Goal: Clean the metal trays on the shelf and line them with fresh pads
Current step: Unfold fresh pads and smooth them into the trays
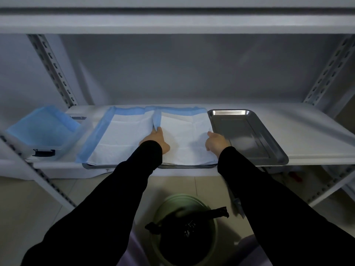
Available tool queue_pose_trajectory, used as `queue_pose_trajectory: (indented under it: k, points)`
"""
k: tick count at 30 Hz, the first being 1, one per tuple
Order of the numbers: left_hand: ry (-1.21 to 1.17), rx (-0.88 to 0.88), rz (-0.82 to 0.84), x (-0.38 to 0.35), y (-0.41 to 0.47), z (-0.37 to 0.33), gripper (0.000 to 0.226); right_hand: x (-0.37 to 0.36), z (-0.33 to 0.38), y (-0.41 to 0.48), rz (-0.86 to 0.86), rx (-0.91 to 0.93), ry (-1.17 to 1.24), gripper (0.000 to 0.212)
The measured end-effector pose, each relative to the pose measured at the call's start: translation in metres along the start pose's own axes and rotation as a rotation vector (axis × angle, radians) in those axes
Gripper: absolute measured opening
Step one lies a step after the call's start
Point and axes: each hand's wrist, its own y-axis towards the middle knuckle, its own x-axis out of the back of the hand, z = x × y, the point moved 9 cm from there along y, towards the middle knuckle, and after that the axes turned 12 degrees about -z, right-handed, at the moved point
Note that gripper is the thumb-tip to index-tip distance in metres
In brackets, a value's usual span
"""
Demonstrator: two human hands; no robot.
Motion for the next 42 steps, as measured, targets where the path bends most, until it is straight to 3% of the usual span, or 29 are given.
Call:
queue_pose_trajectory:
  k: [6,14,20,24,29,38,42]
  points:
    - [0.172,-0.021,-0.057,0.0,-0.001,0.0,0.055,-0.003,0.002,-0.008,0.01,0.068,-0.085,0.051]
    - [0.35,-0.083,-0.101,-0.01,-0.009,-0.006,0.039,0.0,0.003,-0.007,-0.07,0.187,-0.465,0.041]
    - [0.493,-0.253,-0.263,-0.002,-0.011,-0.022,0.042,-0.006,0.01,-0.012,-0.07,0.257,-0.616,0.061]
    - [0.361,-0.37,-0.156,-0.014,-0.018,-0.043,0.053,-0.026,0.02,-0.016,-0.011,0.415,-0.679,0.062]
    - [0.332,-0.334,0.013,-0.042,-0.023,-0.034,0.055,-0.045,0.006,-0.016,0.091,0.404,-0.743,0.065]
    - [0.299,-0.291,0.041,-0.049,-0.025,-0.027,0.056,-0.048,-0.002,-0.016,0.094,0.427,-0.806,0.068]
    - [0.337,-0.336,0.012,-0.038,-0.03,-0.033,0.066,-0.043,0.005,-0.019,0.078,0.44,-0.718,0.063]
